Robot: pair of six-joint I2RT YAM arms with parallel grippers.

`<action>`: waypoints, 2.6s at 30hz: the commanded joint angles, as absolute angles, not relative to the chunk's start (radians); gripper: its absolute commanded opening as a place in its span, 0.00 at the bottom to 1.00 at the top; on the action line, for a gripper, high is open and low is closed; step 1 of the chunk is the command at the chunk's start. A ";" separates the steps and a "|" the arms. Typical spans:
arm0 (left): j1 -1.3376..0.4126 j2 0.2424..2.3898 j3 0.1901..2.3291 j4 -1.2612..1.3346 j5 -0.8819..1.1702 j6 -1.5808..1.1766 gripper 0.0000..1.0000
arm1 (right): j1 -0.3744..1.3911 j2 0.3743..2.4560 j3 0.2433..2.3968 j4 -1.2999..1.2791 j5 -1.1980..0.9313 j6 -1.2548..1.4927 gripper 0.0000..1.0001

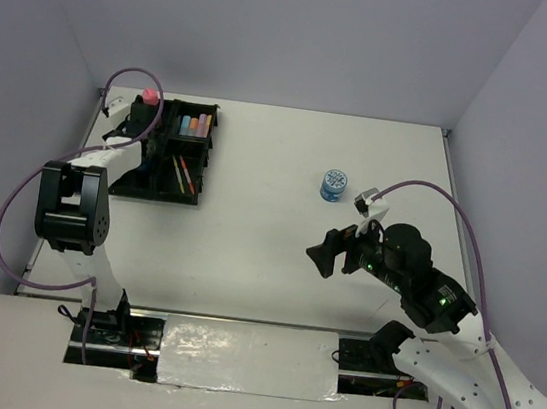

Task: Sort the stationery into containers
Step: Place the stationery in the storage box, then pick up the stationery from the center of the board.

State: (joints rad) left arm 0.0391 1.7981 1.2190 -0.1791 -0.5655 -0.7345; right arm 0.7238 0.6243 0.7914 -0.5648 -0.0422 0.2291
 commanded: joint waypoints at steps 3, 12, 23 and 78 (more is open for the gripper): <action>0.046 1.755 1.224 -0.058 -0.600 -0.736 0.81 | 0.727 0.614 0.816 -0.515 -0.057 0.210 1.00; 0.046 1.764 1.304 -0.067 -0.580 -0.712 0.99 | 0.729 0.609 0.816 -0.512 -0.075 0.209 1.00; -0.199 1.534 1.347 -0.124 -0.447 -0.574 0.99 | 0.727 0.557 0.828 -0.520 0.111 0.247 1.00; -0.752 2.130 1.878 -0.092 -0.300 -0.290 0.00 | 0.729 0.371 0.867 -0.678 0.296 0.327 1.00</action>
State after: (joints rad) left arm -0.7700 2.3299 1.9083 -0.1452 -0.1558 -0.2626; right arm 0.7238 0.3695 0.8726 -0.7391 0.3019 0.3435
